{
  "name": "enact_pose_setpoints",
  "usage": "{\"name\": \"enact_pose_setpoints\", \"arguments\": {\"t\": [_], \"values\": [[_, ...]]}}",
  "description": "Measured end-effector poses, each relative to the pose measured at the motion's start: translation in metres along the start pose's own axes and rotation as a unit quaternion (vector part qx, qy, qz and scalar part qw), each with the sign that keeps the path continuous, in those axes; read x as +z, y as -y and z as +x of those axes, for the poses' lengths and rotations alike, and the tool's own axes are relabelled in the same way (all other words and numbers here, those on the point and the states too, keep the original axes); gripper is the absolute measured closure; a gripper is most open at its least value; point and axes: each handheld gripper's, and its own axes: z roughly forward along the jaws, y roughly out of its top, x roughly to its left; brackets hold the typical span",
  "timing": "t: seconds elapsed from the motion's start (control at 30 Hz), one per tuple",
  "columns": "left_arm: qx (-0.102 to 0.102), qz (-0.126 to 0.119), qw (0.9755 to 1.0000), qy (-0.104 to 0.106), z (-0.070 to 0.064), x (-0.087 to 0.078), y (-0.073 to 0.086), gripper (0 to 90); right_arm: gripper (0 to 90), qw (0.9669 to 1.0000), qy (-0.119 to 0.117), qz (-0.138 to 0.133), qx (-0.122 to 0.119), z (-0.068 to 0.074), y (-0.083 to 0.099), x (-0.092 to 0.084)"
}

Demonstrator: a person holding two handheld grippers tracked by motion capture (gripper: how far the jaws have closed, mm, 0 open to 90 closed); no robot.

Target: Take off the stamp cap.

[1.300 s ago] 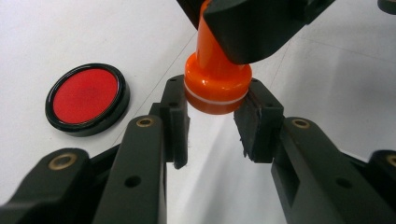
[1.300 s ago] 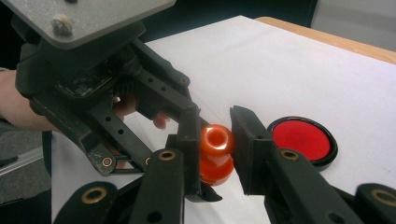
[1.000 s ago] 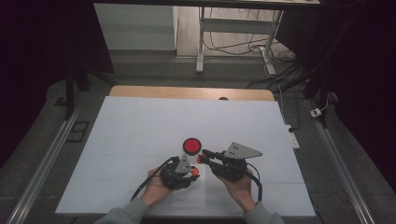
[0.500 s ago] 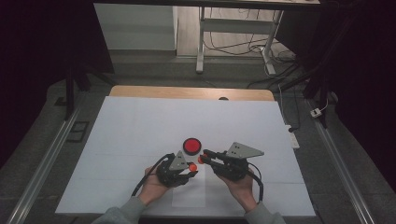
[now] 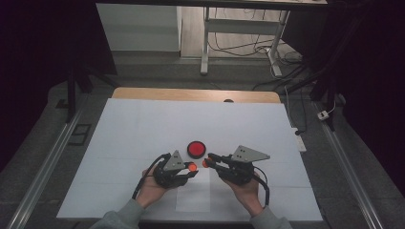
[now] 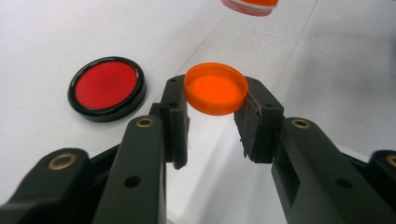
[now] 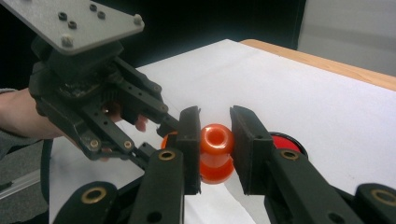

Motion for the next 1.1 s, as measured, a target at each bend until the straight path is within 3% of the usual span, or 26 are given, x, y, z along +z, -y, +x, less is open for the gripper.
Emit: {"name": "enact_pose_setpoints", "arguments": {"t": [0.53, 1.1], "values": [[-0.031, -0.021, 0.9992, -0.013, 0.016, -0.033, 0.013, 65.3, 72.4, 0.9999, 0.012, -0.004, 0.002, -0.004, -0.001, -0.004], [-0.053, -0.028, 0.9977, -0.032, 0.026, -0.054, 0.027, 65.3, 72.4, 0.9997, 0.022, -0.006, 0.001, -0.009, -0.001, -0.008]]}}
